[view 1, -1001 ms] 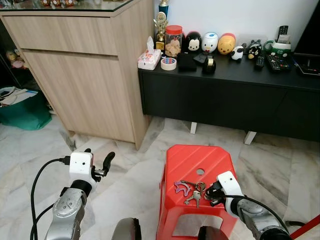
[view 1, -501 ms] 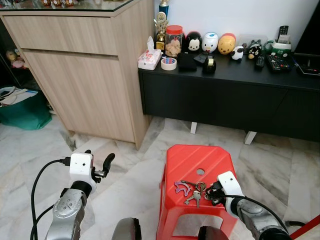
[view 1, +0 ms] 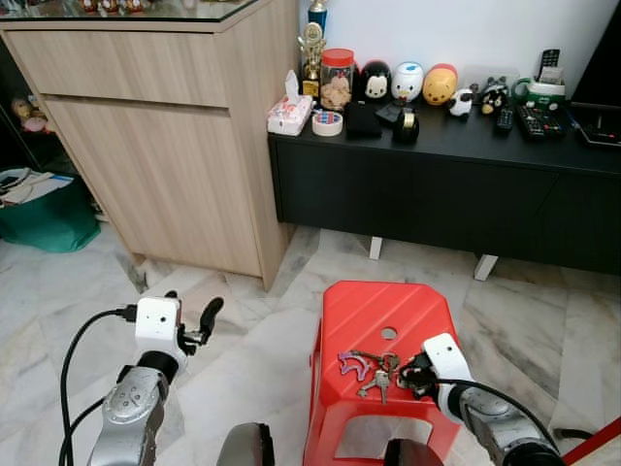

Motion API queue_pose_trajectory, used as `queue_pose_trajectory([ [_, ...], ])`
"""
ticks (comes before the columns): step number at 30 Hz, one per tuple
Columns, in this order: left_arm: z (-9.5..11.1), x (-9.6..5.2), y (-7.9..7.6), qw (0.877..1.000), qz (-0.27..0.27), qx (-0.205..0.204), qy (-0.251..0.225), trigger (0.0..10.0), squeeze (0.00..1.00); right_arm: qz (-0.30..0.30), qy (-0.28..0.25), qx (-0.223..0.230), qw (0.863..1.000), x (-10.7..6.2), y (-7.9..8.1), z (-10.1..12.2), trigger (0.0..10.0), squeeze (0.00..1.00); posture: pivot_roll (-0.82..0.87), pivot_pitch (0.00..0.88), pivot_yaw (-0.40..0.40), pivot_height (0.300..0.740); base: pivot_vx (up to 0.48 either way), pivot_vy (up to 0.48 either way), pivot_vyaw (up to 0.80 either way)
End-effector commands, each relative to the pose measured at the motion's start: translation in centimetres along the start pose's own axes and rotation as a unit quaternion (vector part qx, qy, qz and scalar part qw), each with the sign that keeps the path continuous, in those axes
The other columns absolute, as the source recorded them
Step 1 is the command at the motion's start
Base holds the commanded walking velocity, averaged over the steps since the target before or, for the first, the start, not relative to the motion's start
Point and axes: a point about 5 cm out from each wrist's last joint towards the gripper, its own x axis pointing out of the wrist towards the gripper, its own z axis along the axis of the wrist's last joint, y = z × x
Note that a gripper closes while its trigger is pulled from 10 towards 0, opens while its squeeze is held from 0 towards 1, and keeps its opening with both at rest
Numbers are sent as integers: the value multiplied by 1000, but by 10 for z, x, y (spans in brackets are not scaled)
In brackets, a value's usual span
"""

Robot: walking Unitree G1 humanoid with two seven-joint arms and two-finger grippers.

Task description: Hang keys on a hook

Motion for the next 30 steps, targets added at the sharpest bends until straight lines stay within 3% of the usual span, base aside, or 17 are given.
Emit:
queue_pose_trajectory([
  [1,1,1,3,1000,-1,10,1,10000,0,-6,-1,-8,1000,0,-3,4,10000,0,76,0,17,608,0,0,0],
  [4,1,1,4,1000,0,10,0,10000,0,-16,4,-34,999,0,-5,4,10000,0,77,0,17,608,0,0,0],
  [16,2,1,4,1000,2,11,1,10000,0,-25,-12,-29,999,0,-8,11,10000,0,78,0,17,608,0,0,0],
  [17,2,1,4,1000,2,12,1,10000,0,-25,-13,-30,999,0,-8,12,8000,0,79,0,17,608,0,0,0],
  [18,2,1,4,1000,2,12,1,10000,0,-25,-13,-30,999,0,-8,12,8000,0,79,0,17,608,0,0,0],
  [20,1,1,4,1000,2,12,1,10000,0,-24,-14,-29,999,0,-8,12,0,0,79,0,17,608,0,0,0],
  [30,1,2,5,1000,2,11,3,10000,0,-21,0,-32,999,1,-6,9,0,0,83,0,17,608,0,0,0],
])
